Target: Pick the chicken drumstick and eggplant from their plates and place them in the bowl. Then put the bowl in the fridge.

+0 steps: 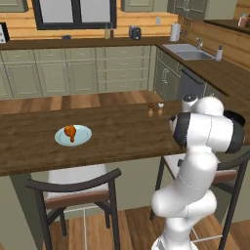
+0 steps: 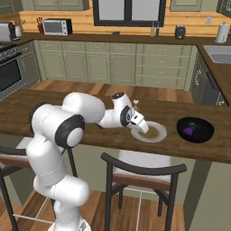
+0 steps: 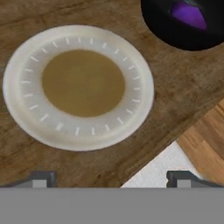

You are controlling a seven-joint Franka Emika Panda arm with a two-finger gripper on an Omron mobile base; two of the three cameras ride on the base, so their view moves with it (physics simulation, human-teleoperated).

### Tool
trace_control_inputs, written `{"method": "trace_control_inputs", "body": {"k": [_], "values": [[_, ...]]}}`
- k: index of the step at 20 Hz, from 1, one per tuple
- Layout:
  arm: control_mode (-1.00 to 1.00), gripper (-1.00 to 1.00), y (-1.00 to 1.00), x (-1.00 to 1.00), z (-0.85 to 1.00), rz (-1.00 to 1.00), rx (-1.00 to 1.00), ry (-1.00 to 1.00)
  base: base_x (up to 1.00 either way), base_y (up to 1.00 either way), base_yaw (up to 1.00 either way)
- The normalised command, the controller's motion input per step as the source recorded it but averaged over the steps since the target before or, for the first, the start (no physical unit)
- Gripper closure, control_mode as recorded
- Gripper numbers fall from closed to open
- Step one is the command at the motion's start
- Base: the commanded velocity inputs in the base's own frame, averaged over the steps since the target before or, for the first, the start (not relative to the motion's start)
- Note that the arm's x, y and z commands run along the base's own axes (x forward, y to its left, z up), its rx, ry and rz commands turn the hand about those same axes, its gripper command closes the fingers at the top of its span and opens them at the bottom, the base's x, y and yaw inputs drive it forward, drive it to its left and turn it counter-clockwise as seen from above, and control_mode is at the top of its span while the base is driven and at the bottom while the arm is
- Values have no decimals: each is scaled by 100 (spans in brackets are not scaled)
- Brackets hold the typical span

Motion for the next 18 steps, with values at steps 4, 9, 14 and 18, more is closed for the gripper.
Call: {"method": "trace_control_inputs", "body": {"k": [4,9,14,18], "values": [[-100,-100,100,18,2,30,8,8,0,0,0],[-100,-100,100,31,1,31,12,12,0,0,0],[-100,-100,100,33,0,30,8,9,0,0,0],[-100,-100,100,33,0,27,5,8,0,0,0]]}}
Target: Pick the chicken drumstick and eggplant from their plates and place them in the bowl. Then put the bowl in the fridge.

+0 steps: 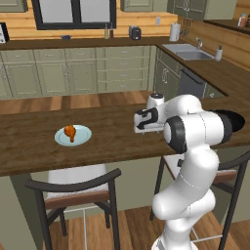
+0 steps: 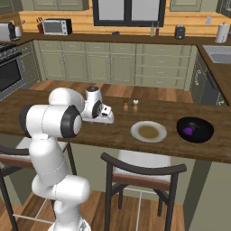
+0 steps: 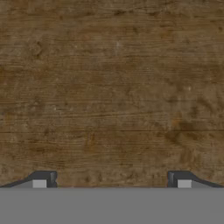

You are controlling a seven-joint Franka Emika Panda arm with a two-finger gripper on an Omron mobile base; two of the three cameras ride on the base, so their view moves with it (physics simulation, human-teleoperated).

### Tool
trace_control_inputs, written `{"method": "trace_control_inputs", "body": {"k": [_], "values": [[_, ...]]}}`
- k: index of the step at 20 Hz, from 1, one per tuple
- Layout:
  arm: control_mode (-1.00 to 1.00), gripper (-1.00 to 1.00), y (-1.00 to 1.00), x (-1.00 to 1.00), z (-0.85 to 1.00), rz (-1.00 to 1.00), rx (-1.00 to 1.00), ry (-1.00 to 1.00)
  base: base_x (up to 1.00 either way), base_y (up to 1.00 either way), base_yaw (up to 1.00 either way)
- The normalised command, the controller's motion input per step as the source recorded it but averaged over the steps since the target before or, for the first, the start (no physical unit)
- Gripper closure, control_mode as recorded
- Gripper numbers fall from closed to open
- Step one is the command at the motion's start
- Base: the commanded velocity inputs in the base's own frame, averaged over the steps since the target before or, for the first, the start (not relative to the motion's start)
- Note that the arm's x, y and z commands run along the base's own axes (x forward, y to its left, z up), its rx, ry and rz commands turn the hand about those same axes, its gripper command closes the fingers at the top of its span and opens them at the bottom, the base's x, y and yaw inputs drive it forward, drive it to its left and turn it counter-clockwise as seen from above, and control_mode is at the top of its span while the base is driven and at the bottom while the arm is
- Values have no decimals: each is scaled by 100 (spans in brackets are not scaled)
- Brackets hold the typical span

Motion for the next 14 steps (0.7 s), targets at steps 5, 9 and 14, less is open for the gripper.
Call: {"method": "trace_control_inputs", "body": {"k": [5,9,14], "values": [[-100,-100,100,45,0,23,3,11,0,0,0],[-100,-100,98,27,-8,21,0,12,0,0,0],[-100,-100,93,3,-21,10,0,1,0,0,0]]}}
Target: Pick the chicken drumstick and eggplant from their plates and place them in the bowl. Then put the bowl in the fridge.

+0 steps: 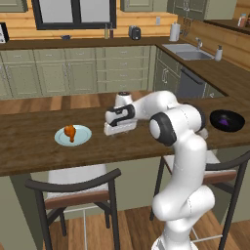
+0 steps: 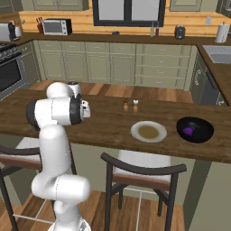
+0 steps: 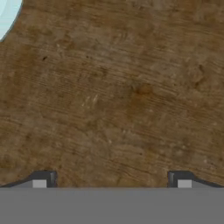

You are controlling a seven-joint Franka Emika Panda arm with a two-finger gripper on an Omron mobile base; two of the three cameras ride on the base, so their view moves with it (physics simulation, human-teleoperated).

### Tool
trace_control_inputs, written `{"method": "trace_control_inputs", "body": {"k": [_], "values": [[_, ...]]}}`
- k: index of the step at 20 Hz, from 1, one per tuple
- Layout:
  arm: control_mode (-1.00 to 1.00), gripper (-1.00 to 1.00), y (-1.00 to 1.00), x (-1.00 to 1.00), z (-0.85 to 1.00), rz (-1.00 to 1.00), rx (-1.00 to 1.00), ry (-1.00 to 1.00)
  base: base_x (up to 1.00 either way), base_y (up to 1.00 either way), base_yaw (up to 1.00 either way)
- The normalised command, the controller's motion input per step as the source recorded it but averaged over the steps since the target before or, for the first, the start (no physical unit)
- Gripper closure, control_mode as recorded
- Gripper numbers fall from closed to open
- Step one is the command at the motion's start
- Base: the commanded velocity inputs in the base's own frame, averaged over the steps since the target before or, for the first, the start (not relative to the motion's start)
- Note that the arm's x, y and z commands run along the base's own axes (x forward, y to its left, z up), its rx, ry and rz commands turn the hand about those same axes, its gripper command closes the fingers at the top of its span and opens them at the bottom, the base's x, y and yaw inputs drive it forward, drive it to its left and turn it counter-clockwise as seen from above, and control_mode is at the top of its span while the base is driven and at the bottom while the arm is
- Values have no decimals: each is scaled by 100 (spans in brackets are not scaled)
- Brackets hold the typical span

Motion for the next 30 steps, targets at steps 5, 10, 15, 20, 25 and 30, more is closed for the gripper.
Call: {"method": "trace_control_inputs", "body": {"k": [5,10,15,20,25,30], "values": [[-100,-100,81,1,0,0,0,0,0,0,0],[-100,-100,52,8,2,-1,0,0,0,0,0],[-100,-100,24,17,6,-4,0,0,0,0,0],[-100,-100,15,7,0,-1,0,0,0,0,0],[-100,-100,28,4,0,0,0,0,0,0,0],[-100,-100,40,8,1,-1,0,0,0,0,0]]}}
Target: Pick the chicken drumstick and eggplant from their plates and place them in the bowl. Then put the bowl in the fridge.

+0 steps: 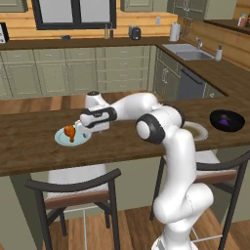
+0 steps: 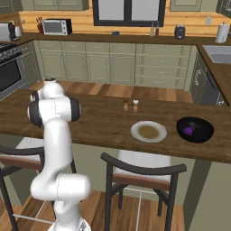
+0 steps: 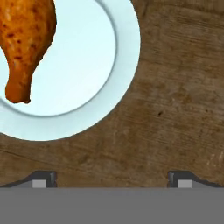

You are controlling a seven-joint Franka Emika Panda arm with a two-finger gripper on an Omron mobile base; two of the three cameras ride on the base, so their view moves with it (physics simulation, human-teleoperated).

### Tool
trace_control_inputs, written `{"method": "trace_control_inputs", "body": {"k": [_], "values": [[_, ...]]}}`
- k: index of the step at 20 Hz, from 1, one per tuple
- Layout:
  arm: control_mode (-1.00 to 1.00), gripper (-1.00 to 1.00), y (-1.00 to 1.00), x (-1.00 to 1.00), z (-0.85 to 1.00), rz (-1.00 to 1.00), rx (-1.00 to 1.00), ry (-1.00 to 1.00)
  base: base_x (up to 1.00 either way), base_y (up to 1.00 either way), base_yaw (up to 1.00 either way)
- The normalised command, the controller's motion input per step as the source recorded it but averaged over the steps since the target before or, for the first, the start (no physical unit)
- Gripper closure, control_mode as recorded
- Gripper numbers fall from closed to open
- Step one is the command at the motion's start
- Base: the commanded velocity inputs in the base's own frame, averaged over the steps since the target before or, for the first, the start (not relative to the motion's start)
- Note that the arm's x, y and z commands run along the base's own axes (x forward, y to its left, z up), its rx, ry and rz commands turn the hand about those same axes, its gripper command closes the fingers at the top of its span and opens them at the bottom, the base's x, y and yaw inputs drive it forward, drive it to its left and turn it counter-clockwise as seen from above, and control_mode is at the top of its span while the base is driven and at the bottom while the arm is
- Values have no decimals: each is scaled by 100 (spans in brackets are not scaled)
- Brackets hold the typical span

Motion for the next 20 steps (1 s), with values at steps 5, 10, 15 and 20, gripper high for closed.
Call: {"method": "trace_control_inputs", "body": {"k": [5,10,15,20], "values": [[-100,-100,50,15,0,0,0,0,0,0,0],[-100,-100,29,31,0,-3,0,0,0,0,0],[-100,-100,18,13,0,-3,0,1,0,0,0],[-100,-100,31,0,-2,-1,0,1,0,0,0]]}}
